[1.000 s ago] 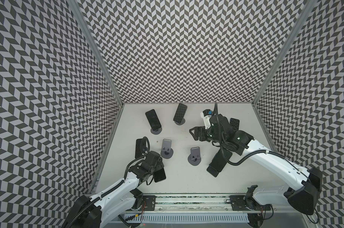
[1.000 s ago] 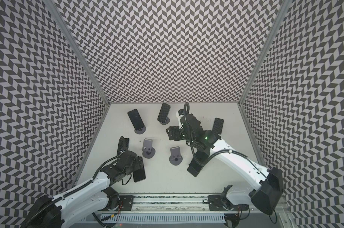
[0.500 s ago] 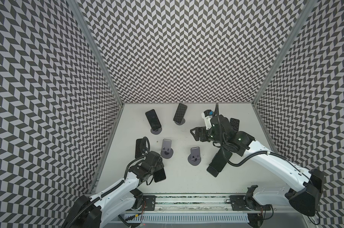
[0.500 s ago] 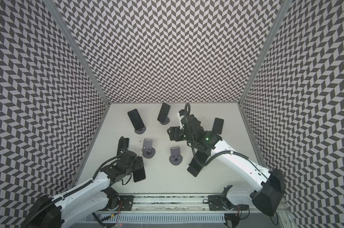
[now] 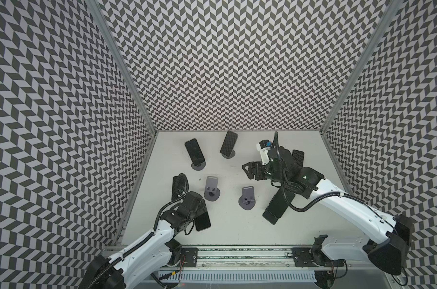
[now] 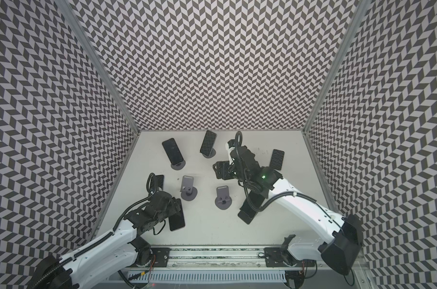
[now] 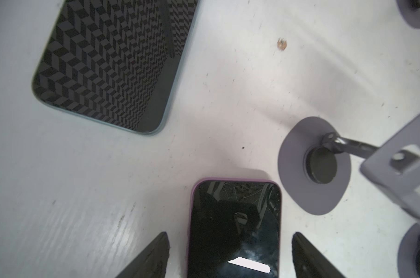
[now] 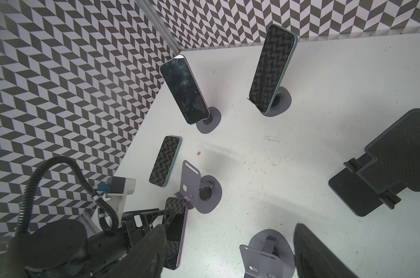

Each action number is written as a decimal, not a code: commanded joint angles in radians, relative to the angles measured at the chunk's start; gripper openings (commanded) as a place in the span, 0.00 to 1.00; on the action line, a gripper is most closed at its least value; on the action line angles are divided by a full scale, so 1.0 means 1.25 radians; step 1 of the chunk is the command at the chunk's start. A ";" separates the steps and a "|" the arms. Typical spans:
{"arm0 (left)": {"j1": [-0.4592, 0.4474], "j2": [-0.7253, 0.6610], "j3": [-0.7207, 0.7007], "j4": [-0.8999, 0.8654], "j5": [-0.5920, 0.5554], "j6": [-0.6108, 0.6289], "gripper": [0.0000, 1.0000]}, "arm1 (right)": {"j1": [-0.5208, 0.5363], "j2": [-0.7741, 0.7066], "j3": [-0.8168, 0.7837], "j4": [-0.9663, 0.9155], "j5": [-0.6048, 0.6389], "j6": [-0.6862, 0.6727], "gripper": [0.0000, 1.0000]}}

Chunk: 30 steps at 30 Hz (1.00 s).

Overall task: Remove the phone from the phone stand
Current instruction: Place the phone at the bottom-left of the table.

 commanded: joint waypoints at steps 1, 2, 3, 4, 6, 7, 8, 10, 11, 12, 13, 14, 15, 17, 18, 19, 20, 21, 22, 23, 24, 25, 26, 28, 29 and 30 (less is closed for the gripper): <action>0.003 -0.017 0.026 -0.027 -0.043 -0.014 0.81 | 0.005 -0.004 0.012 0.032 0.003 0.010 0.81; 0.003 -0.018 0.027 -0.028 -0.047 -0.014 0.81 | 0.005 0.000 0.014 0.032 0.002 0.009 0.81; 0.005 -0.020 0.029 -0.033 -0.051 -0.014 0.81 | 0.005 0.004 0.017 0.033 0.001 0.008 0.81; 0.005 -0.023 0.031 -0.035 -0.054 -0.014 0.81 | 0.004 0.006 0.021 0.033 -0.001 0.007 0.81; 0.005 -0.029 0.035 -0.040 -0.061 -0.014 0.81 | 0.005 0.014 0.029 0.033 -0.004 0.004 0.81; 0.005 -0.032 0.036 -0.043 -0.065 -0.014 0.81 | 0.004 0.016 0.032 0.032 -0.005 0.003 0.81; 0.005 -0.035 0.039 -0.044 -0.069 -0.012 0.81 | 0.005 0.018 0.034 0.033 -0.006 0.002 0.81; 0.005 -0.040 0.047 -0.052 -0.078 -0.012 0.80 | 0.004 0.021 0.039 0.032 -0.008 0.000 0.81; 0.005 -0.043 0.052 -0.060 -0.084 -0.010 0.80 | 0.005 0.023 0.042 0.031 -0.008 -0.001 0.81; 0.004 -0.046 0.063 -0.070 -0.092 -0.008 0.80 | 0.005 0.024 0.046 0.028 -0.009 -0.001 0.81; 0.005 -0.050 0.079 -0.084 -0.099 -0.004 0.80 | 0.005 0.025 0.053 0.022 -0.010 -0.003 0.81; 0.004 -0.054 0.094 -0.094 -0.106 0.002 0.80 | 0.005 0.026 0.060 0.017 -0.011 -0.008 0.81; 0.004 -0.058 0.109 -0.098 -0.115 0.014 0.80 | 0.005 0.028 0.067 0.014 -0.013 -0.014 0.81; 0.005 -0.062 0.148 -0.113 -0.138 0.048 0.80 | 0.005 0.034 0.077 0.011 -0.016 -0.032 0.81; 0.004 -0.061 0.175 -0.124 -0.151 0.065 0.80 | 0.005 0.038 0.080 0.012 -0.017 -0.040 0.81; 0.004 -0.059 0.198 -0.133 -0.160 0.085 0.80 | 0.004 0.042 0.083 0.012 -0.017 -0.048 0.80; 0.004 -0.057 0.225 -0.142 -0.165 0.112 0.80 | 0.005 0.047 0.087 0.009 -0.017 -0.053 0.81; 0.005 -0.055 0.254 -0.149 -0.167 0.143 0.80 | 0.005 0.054 0.096 0.001 -0.017 -0.052 0.81; 0.004 -0.052 0.276 -0.157 -0.170 0.169 0.80 | 0.005 0.057 0.105 -0.009 -0.016 -0.049 0.80; 0.005 -0.050 0.302 -0.162 -0.170 0.201 0.80 | 0.005 0.063 0.120 -0.025 -0.014 -0.040 0.80; 0.004 -0.048 0.326 -0.161 -0.166 0.237 0.80 | 0.006 0.066 0.138 -0.049 -0.004 -0.026 0.81; 0.005 -0.048 0.344 -0.159 -0.161 0.267 0.80 | 0.006 0.068 0.152 -0.069 0.006 -0.010 0.82; 0.004 -0.048 0.365 -0.159 -0.156 0.300 0.80 | 0.009 0.066 0.163 -0.087 0.016 0.006 0.81; 0.005 -0.048 0.395 -0.155 -0.150 0.356 0.81 | 0.024 0.060 0.179 -0.122 0.060 0.032 0.81; 0.005 -0.052 0.406 -0.148 -0.140 0.390 0.81 | 0.035 0.057 0.186 -0.142 0.095 0.047 0.81; 0.005 -0.057 0.415 -0.140 -0.126 0.425 0.81 | 0.050 0.055 0.195 -0.162 0.129 0.062 0.81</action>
